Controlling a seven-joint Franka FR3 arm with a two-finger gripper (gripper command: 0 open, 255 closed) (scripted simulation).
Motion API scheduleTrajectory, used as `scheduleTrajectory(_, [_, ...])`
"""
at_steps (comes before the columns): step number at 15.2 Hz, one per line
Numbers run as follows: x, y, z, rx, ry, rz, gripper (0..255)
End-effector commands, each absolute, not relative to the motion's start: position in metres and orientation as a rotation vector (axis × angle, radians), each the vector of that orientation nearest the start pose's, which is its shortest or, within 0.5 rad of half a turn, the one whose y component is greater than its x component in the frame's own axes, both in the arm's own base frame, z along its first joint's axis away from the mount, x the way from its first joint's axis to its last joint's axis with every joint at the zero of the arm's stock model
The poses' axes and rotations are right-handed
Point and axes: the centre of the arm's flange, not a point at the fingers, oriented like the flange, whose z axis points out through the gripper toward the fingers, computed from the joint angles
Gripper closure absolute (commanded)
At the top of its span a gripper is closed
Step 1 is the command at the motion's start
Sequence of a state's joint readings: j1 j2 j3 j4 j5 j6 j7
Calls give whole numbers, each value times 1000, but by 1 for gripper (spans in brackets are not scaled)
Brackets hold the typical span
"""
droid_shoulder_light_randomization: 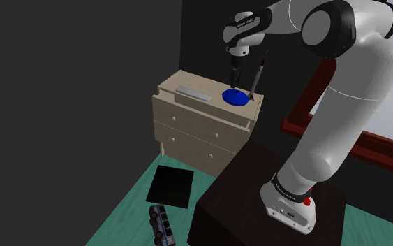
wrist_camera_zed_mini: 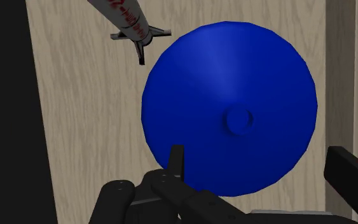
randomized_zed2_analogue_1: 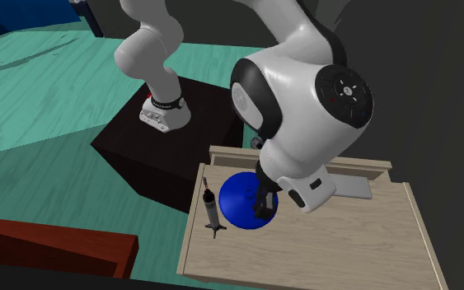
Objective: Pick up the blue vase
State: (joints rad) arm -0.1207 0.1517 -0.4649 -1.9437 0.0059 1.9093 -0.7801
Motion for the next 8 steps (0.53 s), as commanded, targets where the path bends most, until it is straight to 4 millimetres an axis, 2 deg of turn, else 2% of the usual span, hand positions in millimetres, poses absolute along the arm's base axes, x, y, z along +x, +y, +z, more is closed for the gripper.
scheduleTrajectory(1, [479, -309, 390, -3058, -294, 263, 0])
scheduleTrajectory(4, [479, -309, 371, -3058, -294, 263, 0])
scheduleTrajectory(6, [479, -309, 371, -3058, -294, 263, 0])
scheduleTrajectory(7, [479, -309, 371, -3058, -294, 263, 255])
scheduleTrajectory(8, [479, -309, 371, -3058, -294, 263, 255])
